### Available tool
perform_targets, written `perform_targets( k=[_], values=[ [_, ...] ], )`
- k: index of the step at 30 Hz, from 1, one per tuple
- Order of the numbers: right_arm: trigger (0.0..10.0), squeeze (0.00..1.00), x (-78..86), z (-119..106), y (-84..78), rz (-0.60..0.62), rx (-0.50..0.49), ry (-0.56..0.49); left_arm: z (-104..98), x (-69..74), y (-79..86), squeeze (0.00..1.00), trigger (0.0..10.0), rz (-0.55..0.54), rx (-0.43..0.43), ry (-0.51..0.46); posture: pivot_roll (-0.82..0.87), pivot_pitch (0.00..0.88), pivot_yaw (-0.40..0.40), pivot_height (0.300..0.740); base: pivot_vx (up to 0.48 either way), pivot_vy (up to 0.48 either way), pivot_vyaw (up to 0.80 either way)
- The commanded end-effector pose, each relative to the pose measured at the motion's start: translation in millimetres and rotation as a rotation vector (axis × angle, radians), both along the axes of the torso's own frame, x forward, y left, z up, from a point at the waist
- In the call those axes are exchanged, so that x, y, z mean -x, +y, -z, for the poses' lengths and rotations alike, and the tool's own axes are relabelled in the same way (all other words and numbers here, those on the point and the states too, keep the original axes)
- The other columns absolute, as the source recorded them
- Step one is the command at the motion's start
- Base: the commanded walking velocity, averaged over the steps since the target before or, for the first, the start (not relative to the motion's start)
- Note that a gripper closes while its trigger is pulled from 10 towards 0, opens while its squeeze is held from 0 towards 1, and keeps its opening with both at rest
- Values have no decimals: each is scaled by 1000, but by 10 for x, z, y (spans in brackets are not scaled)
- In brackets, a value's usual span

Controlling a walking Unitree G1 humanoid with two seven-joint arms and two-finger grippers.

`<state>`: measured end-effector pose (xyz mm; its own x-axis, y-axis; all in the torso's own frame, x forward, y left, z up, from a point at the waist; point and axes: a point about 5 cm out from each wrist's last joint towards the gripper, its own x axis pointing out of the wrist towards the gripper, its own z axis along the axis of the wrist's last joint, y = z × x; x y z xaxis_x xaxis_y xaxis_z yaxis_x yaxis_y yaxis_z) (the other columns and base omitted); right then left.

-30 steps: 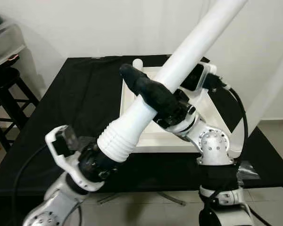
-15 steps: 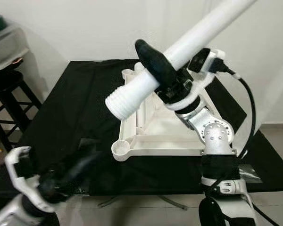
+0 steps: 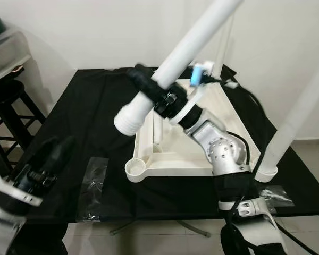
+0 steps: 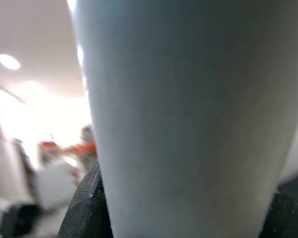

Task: Building children table

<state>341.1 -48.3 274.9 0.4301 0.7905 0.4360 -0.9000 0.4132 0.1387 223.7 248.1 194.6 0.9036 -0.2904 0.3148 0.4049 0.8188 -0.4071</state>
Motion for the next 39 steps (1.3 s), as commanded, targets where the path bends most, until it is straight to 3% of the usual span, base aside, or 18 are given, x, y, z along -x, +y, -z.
perform_targets(
  k=[1, 3, 4, 5, 7, 8, 9, 11, 17, 23, 26, 29, 32, 39],
  values=[
    [10000, 0, -34, 33, 45, 62, 92, -31, 71, -42, -10, 0, 10000, -52, -35, 49, -29, 55, -4, 740, 0, 0, 0],
    [10000, 0, -81, 229, 40, 176, 239, -44, 101, -190, -140, 0, 10000, -103, -136, 109, -25, 55, -4, 740, 0, 0, 0],
    [10000, 0, -81, 229, 40, 176, 239, -44, 101, -190, -140, 0, 10000, -103, -136, 109, -25, 55, -4, 740, 0, 0, 0],
    [10000, 0, -69, 357, 10, 207, 261, -14, 68, -277, -271, 0, 10000, -138, -203, 106, -16, 58, -4, 740, 0, 0, 0],
    [10000, 0, -69, 357, 10, 207, 261, -14, 68, -277, -271, 0, 10000, -138, -203, 106, -16, 58, -4, 740, 0, 0, 0],
    [10000, 0, -47, 426, -13, 214, 258, 12, 55, -325, -356, 0, 10000, -174, -261, 97, -17, 58, -3, 740, 0, 0, 0],
    [10000, 0, -47, 426, -13, 214, 258, 12, 55, -325, -356, 0, 10000, -174, -261, 97, -17, 58, -3, 740, 0, 0, 0],
    [10000, 0, -18, 473, -36, 213, 257, 23, 108, -362, -407, 0, 10000, -226, -359, 116, -20, 60, 0, 740, 0, 0, 0],
    [10000, 0, 76, 552, -75, 163, 272, 19, 252, -363, -493, 0, 10000, -283, -477, 168, -19, 64, 11, 740, 0, 0, 0],
    [10000, 0, 279, 705, -88, 58, 390, -70, 279, -289, -542, 0, 10000, -311, -484, 172, -7, 72, 9, 740, 0, 0, 0],
    [10000, 0, 310, 738, -95, 54, 399, -69, 274, -262, -548, 0, 10000, -328, -487, 159, -3, 75, 7, 740, 0, 0, 0],
    [10000, 0, 339, 749, -121, 59, 380, -54, 279, -217, -575, 0, 10000, -347, -481, 148, -2, 77, 7, 740, 470, 0, 800],
    [10000, 0, 347, 677, -138, 93, 292, -34, 303, -210, -618, 0, 10000, -349, -463, 153, -6, 76, 17, 740, 471, 0, 533],
    [10000, 0, 361, 663, -150, 74, 298, -27, 302, -247, -640, 0, 10000, -356, -464, 159, -6, 70, 20, 740, 67, 0, 0]
  ],
)
